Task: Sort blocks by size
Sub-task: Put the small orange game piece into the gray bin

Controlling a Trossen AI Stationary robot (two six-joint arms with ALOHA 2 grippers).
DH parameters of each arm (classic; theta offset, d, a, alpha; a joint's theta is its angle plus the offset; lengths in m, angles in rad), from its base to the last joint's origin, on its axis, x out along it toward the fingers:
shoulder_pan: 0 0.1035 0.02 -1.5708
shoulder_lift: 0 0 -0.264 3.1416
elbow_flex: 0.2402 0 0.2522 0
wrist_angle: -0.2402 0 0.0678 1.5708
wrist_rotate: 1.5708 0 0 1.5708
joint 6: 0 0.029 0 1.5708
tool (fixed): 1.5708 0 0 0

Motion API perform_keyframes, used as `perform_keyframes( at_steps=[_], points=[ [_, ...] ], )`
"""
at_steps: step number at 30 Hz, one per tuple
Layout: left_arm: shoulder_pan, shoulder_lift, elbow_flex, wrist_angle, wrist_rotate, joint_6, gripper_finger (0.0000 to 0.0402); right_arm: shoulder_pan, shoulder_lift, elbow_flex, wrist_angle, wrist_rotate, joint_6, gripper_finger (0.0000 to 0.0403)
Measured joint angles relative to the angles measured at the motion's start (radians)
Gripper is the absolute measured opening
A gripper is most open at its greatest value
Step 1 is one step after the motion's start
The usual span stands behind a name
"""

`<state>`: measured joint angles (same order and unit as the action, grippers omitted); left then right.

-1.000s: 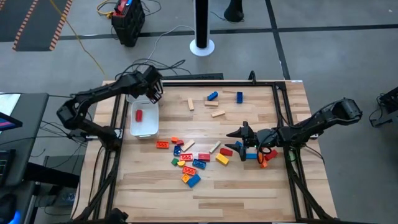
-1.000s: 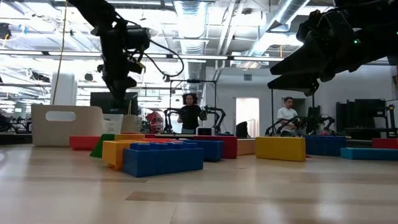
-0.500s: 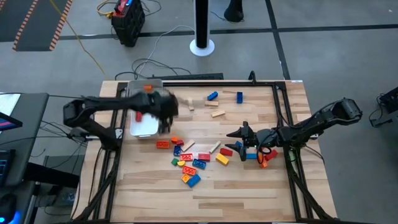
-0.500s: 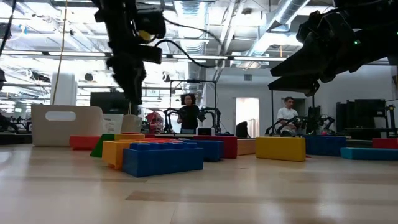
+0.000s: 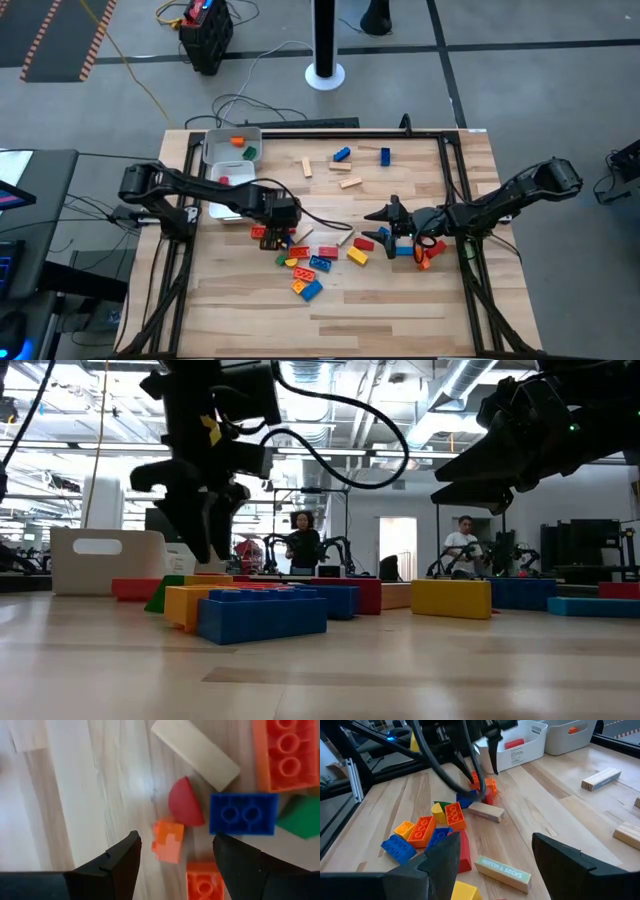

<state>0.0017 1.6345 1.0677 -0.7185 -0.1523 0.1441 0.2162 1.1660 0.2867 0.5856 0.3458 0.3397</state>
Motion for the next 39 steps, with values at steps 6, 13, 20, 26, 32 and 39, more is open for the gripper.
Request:
perform_keyframes(
  at_steps=[6,13,20,26,32,39],
  points=[
    [0.014,0.078,0.0,0.01,-0.007,0.043,0.0234,0.0,0.0,0.0,-0.001,0.0,0.004,0.0274],
    [0.015,0.132,0.0,0.005,-0.009,0.058,0.0164,0.0,0.0,0.0,-0.001,0.0,0.003,0.0274],
    [0.046,0.107,0.002,-0.003,-0.013,0.058,0.0083,0.0,0.0,0.0,-0.002,0.0,0.003,0.0274],
    [0.122,-0.005,0.029,-0.057,-0.124,0.069,0.0083,0.0,0.0,0.0,-0.002,0.0,0.003,0.0274],
    [0.297,-0.137,0.03,-0.079,-0.295,0.079,0.0091,0.0,0.0,0.0,-0.002,0.0,0.003,0.0274],
    [0.532,-0.185,0.011,0.028,-0.422,0.054,0.0091,0.007,0.0,0.0,-0.003,0.001,-0.003,0.0274]
  ],
)
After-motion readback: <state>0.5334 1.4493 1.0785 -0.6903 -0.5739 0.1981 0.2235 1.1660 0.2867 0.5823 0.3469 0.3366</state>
